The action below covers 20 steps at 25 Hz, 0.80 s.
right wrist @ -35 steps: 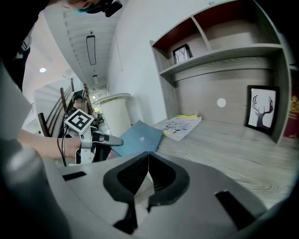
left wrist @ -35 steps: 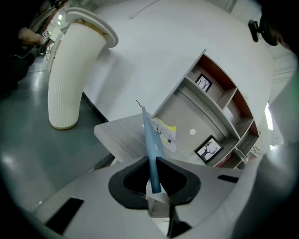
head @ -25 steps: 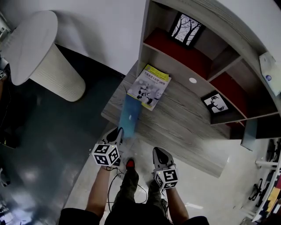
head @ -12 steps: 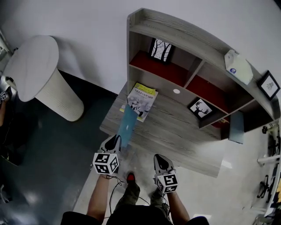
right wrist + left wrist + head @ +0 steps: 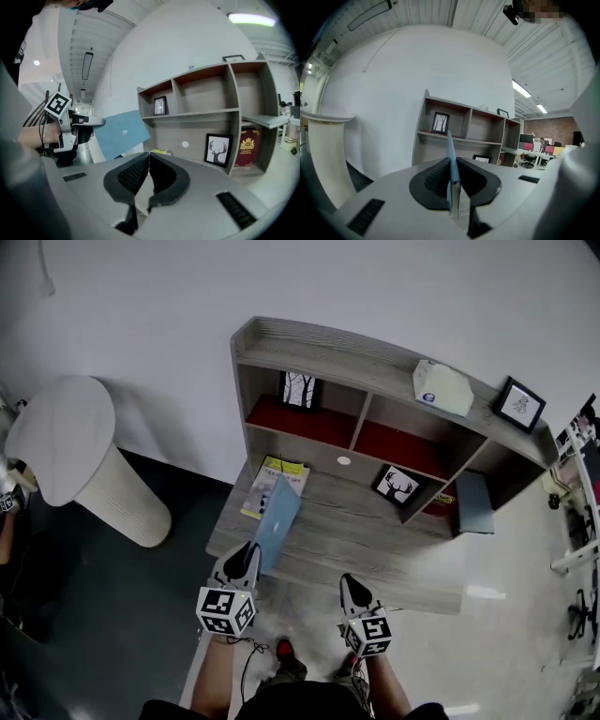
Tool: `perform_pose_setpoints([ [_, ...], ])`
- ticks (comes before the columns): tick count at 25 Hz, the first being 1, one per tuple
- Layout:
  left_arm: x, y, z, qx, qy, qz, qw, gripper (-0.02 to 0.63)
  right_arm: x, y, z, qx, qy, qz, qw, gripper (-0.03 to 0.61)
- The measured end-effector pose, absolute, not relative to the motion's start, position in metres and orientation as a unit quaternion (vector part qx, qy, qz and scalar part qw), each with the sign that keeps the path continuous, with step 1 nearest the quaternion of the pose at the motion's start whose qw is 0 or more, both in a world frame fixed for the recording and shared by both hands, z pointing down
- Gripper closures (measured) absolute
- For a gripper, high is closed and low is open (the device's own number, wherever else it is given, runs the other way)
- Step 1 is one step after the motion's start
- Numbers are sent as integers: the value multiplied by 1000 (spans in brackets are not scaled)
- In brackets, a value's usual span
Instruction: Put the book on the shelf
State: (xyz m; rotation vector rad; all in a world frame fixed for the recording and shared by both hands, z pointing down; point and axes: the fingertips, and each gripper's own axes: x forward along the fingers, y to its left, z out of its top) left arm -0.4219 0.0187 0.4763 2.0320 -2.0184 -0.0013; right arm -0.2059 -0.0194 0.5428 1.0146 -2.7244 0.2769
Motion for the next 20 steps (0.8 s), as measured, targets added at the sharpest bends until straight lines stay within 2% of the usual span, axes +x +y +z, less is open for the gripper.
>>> perform_pose_setpoints([
  [9, -373, 4, 433, 754, -649, -1, 99, 569, -159, -35, 471, 419, -905, 48, 44, 549],
  [20, -303, -29, 383, 807, -589, 4, 32, 569, -106, -34, 453, 475, -879, 35, 22, 549],
])
